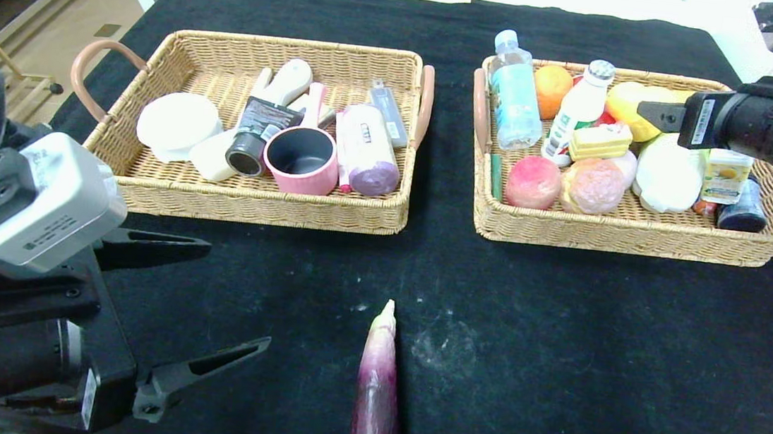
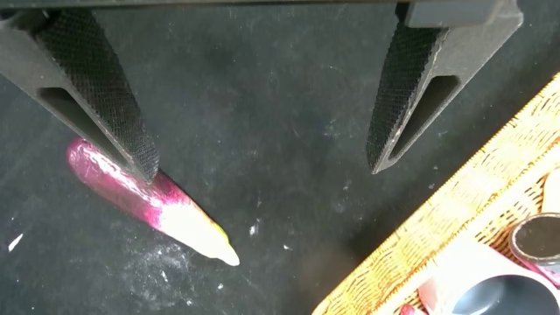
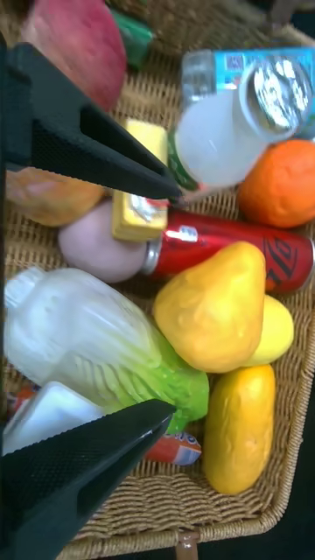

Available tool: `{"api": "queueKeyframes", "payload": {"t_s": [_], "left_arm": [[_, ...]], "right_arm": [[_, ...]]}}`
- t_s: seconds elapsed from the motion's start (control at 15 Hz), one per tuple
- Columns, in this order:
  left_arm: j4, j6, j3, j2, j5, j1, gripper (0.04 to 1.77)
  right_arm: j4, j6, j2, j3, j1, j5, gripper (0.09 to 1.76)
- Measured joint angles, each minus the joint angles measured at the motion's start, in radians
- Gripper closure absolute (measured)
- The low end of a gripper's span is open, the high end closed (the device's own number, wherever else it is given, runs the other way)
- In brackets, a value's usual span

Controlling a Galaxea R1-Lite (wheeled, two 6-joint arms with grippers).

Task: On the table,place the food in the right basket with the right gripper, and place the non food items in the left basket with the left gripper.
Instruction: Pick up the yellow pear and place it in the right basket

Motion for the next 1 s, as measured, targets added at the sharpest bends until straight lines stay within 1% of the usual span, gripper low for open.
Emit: {"api": "queueKeyframes", "payload": {"t_s": [0.2, 0.4, 0.73, 0.87, 1.0], "left_arm": [[-0.001, -0.003, -0.003, -0.006, 0.001, 0.000, 0.09], [0.000, -0.003, -0.006, -0.016, 0.001, 0.000, 0.09], [0.007, -0.002, -0.011, -0.033, 0.001, 0.000, 0.09], [0.006, -0.003, -0.012, -0.035, 0.001, 0.000, 0.09], [0.006, -0.004, -0.013, -0.037, 0.001, 0.000, 0.09]], "right_arm": [[0.043, 0.001, -0.070, 0.055, 0.042, 0.000, 0.17], [0.080, 0.003, -0.135, 0.115, 0.103, -0.004, 0.16], [0.100, 0.014, -0.213, 0.256, 0.257, -0.026, 0.15], [0.100, 0.021, -0.234, 0.304, 0.337, -0.086, 0.15], [0.098, 0.060, -0.246, 0.341, 0.428, -0.157, 0.15]]}}
